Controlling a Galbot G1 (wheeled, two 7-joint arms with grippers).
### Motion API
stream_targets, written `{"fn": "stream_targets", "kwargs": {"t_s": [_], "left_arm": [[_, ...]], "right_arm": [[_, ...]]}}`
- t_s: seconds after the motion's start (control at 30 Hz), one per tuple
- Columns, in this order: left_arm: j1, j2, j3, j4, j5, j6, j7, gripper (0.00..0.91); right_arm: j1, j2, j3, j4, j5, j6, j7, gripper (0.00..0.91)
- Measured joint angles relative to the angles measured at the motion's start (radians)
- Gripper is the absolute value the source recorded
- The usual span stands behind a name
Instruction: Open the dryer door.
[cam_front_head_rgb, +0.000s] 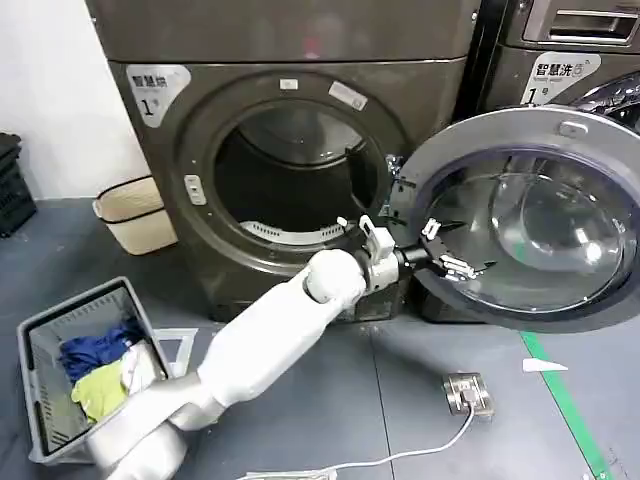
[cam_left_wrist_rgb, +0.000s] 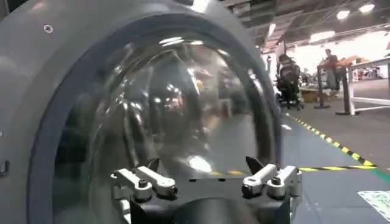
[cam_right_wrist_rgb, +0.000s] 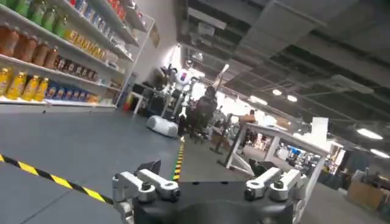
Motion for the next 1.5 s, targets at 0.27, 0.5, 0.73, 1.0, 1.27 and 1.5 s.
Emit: {"fn": "stream_targets", "kwargs": {"t_s": [0.27, 0.5, 0.73, 1.0, 1.27, 1.5], "left_arm": [[0.024, 0.029, 0.0, -0.044, -0.039, 0.03, 0.051, 0.907], [0.073, 0.09, -0.031, -0.164, -0.034, 0.079, 0.054, 0.907], [0.159, 0.188, -0.084, -0.319, -0.031, 0.139, 0.033, 0.907], [0.282, 0.344, -0.161, -0.483, -0.029, 0.217, -0.015, 0.907], [0.484, 0.554, -0.348, -0.671, -0.027, 0.243, -0.029, 0.907], [0.733, 0.745, -0.58, -0.801, -0.006, 0.283, -0.096, 0.907]], "right_arm": [[0.008, -0.002, -0.014, 0.008, -0.002, -0.003, -0.001, 0.907], [0.01, -0.009, -0.031, 0.02, 0.005, -0.01, -0.002, 0.907], [0.008, -0.009, -0.046, 0.046, 0.046, -0.032, -0.001, 0.907], [0.015, -0.014, -0.077, 0.093, 0.047, -0.039, 0.004, 0.907], [0.038, -0.038, -0.118, 0.123, 0.045, -0.045, 0.012, 0.907], [0.056, -0.073, -0.16, 0.103, 0.041, -0.046, 0.01, 0.907]]}}
